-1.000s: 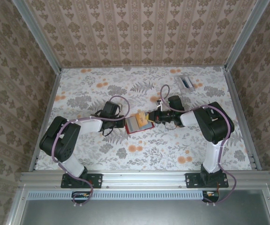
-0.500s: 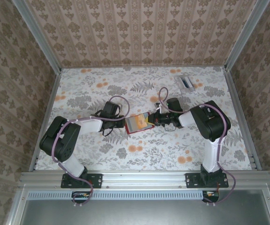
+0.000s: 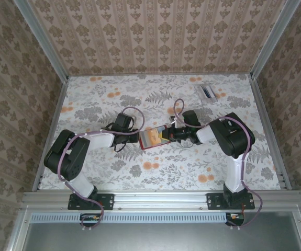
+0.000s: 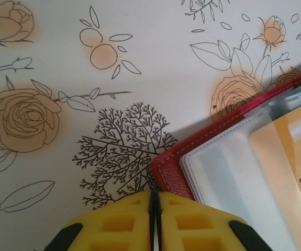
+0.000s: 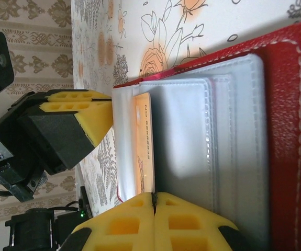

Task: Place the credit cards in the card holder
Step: Insert the credit card into the card slot.

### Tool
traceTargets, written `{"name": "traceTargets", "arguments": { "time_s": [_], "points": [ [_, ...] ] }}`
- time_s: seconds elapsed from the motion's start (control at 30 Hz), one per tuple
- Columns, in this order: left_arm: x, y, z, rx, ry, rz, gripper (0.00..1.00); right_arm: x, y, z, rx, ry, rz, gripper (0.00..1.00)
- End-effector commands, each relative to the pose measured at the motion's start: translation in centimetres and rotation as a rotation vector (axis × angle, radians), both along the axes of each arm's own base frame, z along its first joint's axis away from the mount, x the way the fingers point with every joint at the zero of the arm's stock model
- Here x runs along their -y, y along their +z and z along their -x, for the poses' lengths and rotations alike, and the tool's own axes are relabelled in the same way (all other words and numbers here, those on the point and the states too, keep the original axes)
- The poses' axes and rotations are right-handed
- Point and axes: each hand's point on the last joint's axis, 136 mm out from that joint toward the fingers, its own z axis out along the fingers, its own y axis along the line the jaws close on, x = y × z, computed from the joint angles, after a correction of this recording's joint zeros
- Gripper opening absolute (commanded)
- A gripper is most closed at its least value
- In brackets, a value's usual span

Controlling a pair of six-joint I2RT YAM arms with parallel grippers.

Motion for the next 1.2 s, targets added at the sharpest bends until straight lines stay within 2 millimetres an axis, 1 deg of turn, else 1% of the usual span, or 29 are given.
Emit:
{"name": "traceTargets", "arguments": {
  "time_s": [0.0, 0.13, 0.23, 0.3, 0.4, 0.53, 0.63, 0.73, 0.8, 0.83, 0.9, 1.0, 1.1, 1.17],
  "points": [
    [-0.2, 0.6, -0.4, -0.001, 0.017, 0.003, 0.13, 0.1, -1.4, 0.3, -0.037, -0.033, 0.024, 0.0],
    [-0.7, 0.3, -0.4, -0.001, 0.036, -0.013, 0.13, 0.1, -1.1, 0.2, -0.044, -0.045, 0.02, 0.0],
    [-0.2, 0.4, -0.3, -0.013, 0.02, 0.0, 0.13, 0.1, -1.2, 0.2, -0.04, -0.067, 0.034, 0.0],
    [-0.4, 0.5, -0.4, -0.006, 0.028, -0.008, 0.13, -0.1, -1.2, 0.2, -0.04, -0.068, 0.039, 0.0],
    [-1.5, 0.0, -0.6, -0.013, 0.064, -0.065, 0.12, -0.3, -1.1, -0.3, -0.032, -0.057, 0.054, 0.0],
    [-1.4, -0.1, -0.5, -0.02, 0.061, -0.059, 0.11, -0.5, -0.8, -1.1, -0.019, -0.066, 0.076, 0.0],
    [-1.4, -0.2, -0.5, -0.025, 0.063, -0.055, 0.11, -0.9, -0.8, -0.7, -0.03, -0.075, 0.071, 0.0],
    [-1.1, 0.1, -0.5, -0.022, 0.05, -0.037, 0.11, -1.5, -1.4, 0.2, -0.037, -0.083, 0.094, 0.0],
    [-1.6, 0.0, -0.7, -0.011, 0.061, -0.06, 0.11, -1.7, -1.8, 0.5, -0.051, -0.102, 0.107, 0.0],
    [-1.9, -0.1, -0.8, -0.016, 0.073, -0.074, 0.11, -2.0, -1.9, 0.5, -0.052, -0.101, 0.107, 0.0],
    [-2.0, -0.1, -0.9, -0.024, 0.074, -0.067, 0.1, -2.7, -1.9, 0.5, -0.052, -0.1, 0.107, 0.0],
    [-2.0, -0.2, -0.8, -0.024, 0.073, -0.054, 0.09, -3.8, -1.2, 0.5, -0.038, -0.107, 0.098, 0.0],
    [-1.8, -0.4, -0.7, -0.034, 0.072, -0.04, 0.07, -4.7, -0.8, 0.9, -0.02, -0.104, 0.124, 0.04],
    [-1.4, -0.4, -0.7, -0.041, 0.063, -0.019, 0.07, -5.6, -0.9, 1.4, -0.006, -0.087, 0.144, 0.05]
  ]
}}
